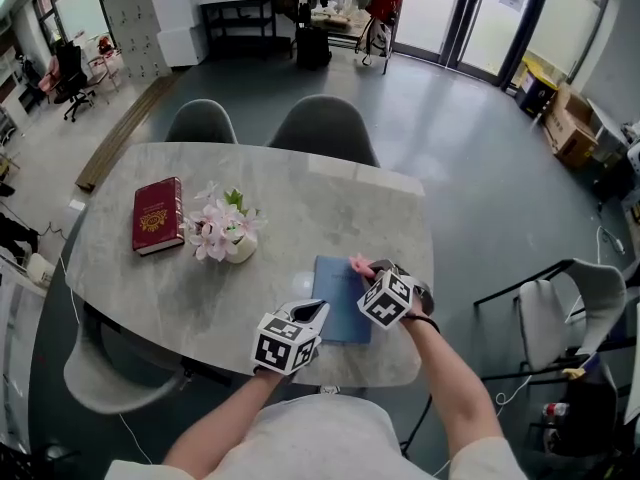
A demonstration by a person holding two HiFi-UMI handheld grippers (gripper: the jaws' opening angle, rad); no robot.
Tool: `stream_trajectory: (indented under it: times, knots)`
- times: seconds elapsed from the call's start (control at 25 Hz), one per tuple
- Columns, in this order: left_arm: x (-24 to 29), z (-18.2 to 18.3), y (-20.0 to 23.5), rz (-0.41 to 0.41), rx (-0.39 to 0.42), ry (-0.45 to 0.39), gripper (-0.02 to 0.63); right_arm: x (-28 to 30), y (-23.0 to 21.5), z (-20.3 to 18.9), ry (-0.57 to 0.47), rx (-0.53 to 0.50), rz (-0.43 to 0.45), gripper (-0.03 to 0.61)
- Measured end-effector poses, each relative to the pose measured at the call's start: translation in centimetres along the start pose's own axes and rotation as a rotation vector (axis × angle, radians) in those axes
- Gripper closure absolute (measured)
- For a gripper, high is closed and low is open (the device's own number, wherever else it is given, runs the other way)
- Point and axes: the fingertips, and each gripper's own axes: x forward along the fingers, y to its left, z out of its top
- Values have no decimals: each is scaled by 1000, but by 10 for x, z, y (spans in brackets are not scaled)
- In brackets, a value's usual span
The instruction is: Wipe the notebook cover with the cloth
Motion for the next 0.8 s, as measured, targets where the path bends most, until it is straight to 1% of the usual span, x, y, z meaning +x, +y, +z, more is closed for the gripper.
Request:
stream_trajectory:
  times: [0.48,0.8]
  knots:
    - [-4,0,-3,-5,5,-5,606,-1,20,-5,12,-3,33,565]
    - [-16,-7,-14,-29,15,-10,606,-14,47,-11,25,12,41,565]
